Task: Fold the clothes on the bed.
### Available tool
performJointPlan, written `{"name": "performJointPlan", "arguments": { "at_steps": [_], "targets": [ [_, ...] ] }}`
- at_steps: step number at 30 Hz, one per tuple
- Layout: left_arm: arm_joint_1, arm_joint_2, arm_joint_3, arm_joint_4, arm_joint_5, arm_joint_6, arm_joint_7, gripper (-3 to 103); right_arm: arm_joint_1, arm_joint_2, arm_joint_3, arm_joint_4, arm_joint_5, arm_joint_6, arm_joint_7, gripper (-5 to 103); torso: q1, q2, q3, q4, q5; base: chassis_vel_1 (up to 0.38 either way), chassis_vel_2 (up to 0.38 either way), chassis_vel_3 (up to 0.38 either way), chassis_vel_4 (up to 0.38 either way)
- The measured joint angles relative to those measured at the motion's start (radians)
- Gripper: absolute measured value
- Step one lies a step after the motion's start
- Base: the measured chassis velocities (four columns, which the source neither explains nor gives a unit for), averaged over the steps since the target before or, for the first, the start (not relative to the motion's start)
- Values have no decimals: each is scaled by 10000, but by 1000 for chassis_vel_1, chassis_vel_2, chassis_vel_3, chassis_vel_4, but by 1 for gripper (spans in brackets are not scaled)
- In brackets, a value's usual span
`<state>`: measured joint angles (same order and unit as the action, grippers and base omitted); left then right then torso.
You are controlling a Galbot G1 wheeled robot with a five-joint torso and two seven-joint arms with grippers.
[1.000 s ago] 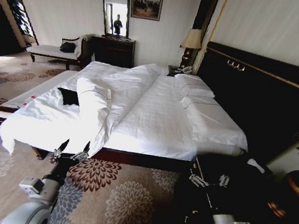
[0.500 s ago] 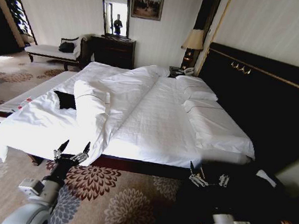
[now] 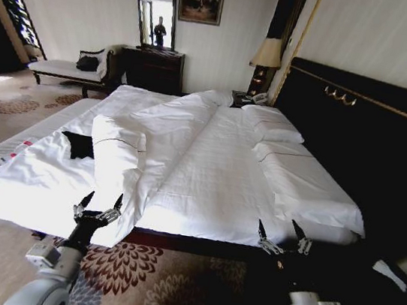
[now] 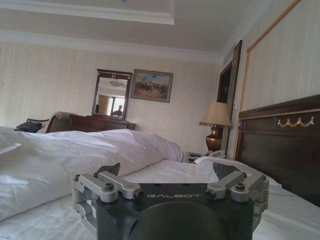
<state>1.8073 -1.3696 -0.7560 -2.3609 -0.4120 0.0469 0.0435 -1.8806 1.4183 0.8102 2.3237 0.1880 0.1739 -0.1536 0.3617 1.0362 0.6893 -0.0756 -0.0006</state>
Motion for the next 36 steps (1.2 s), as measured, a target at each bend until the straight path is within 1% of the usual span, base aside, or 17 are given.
{"name": "performJointPlan", "arguments": {
  "at_steps": [13, 19, 27, 36],
  "targets": [
    [22, 40, 23, 18, 39, -62, 12, 100, -32, 0, 10, -14, -51, 38, -25, 100, 0, -1, 0, 0, 1, -167, 165, 160, -159],
    [-13, 53, 33, 87, 57, -108, 14, 100, -4, -1, -59, -82, -46, 264, -48, 100, 1, -1, 1, 0, 0, -139, 147, 151, -157],
    [-57, 58, 63, 163, 76, -123, 14, 100, 29, -16, -58, -153, -3, 364, -121, 100, -1, -2, 1, 1, 2, -31, 50, 37, -28],
    [-93, 53, 78, 211, 96, -133, 18, 100, 84, 12, -37, -223, -185, 359, -163, 100, -2, 1, 0, 0, -1, 0, 0, 0, 0]
  ]
}}
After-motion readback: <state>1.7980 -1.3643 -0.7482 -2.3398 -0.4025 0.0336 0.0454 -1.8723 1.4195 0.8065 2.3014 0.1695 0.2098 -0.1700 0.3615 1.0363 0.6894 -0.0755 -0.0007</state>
